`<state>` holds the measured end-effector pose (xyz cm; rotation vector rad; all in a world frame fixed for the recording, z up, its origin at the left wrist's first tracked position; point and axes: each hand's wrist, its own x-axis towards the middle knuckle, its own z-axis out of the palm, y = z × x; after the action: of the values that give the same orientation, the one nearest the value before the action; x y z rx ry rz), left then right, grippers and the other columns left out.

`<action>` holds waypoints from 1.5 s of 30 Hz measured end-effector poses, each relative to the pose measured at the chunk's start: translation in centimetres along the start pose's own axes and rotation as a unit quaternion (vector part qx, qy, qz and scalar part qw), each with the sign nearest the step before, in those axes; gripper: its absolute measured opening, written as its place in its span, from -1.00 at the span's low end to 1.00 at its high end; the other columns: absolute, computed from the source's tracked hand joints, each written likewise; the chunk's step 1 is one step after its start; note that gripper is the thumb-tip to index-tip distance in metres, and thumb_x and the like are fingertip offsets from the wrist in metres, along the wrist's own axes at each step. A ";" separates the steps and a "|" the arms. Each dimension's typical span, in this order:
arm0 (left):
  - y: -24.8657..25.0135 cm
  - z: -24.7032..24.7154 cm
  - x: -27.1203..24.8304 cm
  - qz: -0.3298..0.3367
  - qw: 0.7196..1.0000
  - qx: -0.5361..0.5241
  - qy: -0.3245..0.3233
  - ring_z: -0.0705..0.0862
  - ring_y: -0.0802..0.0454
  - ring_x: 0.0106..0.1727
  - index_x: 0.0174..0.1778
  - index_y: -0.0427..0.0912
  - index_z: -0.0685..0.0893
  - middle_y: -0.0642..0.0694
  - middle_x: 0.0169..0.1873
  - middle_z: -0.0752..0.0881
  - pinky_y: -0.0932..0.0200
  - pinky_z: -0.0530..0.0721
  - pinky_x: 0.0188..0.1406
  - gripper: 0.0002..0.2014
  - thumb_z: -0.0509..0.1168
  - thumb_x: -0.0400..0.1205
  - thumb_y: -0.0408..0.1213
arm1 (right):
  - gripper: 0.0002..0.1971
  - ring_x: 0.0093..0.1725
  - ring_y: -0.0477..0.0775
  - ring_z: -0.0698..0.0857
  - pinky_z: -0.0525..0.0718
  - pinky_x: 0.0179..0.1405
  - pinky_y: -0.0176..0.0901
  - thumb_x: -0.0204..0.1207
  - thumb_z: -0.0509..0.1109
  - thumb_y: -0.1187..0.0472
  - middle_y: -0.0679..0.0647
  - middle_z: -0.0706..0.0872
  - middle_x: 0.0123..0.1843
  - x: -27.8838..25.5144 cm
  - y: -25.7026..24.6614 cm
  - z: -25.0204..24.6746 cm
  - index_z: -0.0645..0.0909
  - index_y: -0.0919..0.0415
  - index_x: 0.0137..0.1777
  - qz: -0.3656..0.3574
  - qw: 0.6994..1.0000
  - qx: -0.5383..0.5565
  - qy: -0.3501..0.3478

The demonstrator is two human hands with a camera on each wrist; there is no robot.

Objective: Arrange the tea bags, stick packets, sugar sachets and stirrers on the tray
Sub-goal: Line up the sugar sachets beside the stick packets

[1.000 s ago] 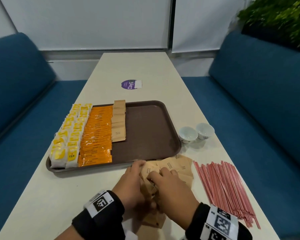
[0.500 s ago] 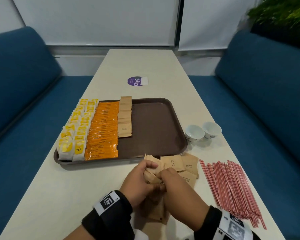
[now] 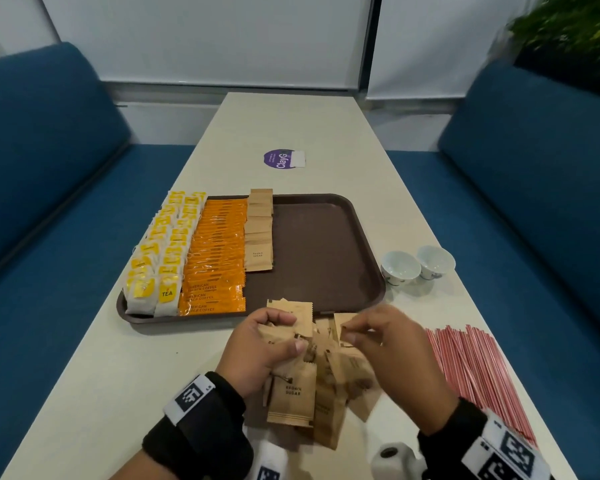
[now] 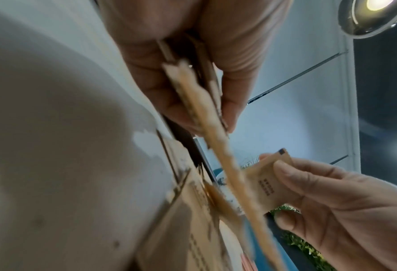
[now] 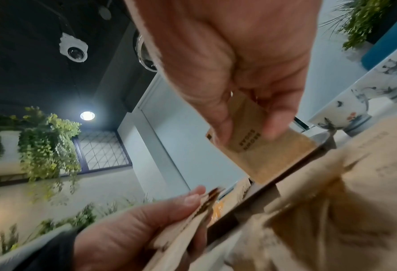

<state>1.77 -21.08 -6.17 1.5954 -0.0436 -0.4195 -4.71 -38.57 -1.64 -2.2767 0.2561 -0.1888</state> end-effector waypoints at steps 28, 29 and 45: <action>3.4 -1.0 0.1 -0.026 0.986 -0.165 -0.031 0.76 -0.15 -0.15 -0.05 -0.15 0.63 -0.18 -0.13 0.77 0.05 0.77 -0.39 -0.62 0.44 0.33 -0.65 | -0.72 -0.03 -0.19 0.68 0.65 -0.18 -0.33 -0.01 0.65 0.18 0.00 0.61 0.08 0.3 -1.7 -0.2 0.80 0.05 -0.23 -0.023 0.921 0.356 -0.157; 3.5 -1.1 0.2 -0.018 0.987 -0.156 -0.026 0.76 -0.13 -0.16 -0.06 -0.16 0.64 -0.17 -0.12 0.77 0.07 0.77 -0.42 -0.62 0.43 0.34 -0.67 | -0.65 -0.14 -0.18 0.68 0.63 -0.26 -0.37 0.01 0.65 0.18 0.05 0.64 0.04 0.6 -1.8 -0.3 0.77 0.10 -0.13 0.023 0.915 0.374 -0.150; 1.5 -5.2 0.0 -0.057 0.986 -0.144 0.057 0.77 -0.07 -0.27 0.01 -0.15 0.65 -0.17 -0.11 0.78 0.10 0.68 -0.50 -0.64 0.47 0.36 -0.54 | -0.89 -0.24 -0.03 0.68 0.65 -0.42 -0.43 0.52 0.41 0.40 0.22 0.74 0.06 14.4 -5.5 4.8 0.61 0.32 0.03 0.176 0.968 0.086 -0.153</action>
<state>3.64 -16.27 -4.68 1.3369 0.1887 -0.4026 10.98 -35.09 0.16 -2.0128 0.4561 0.3120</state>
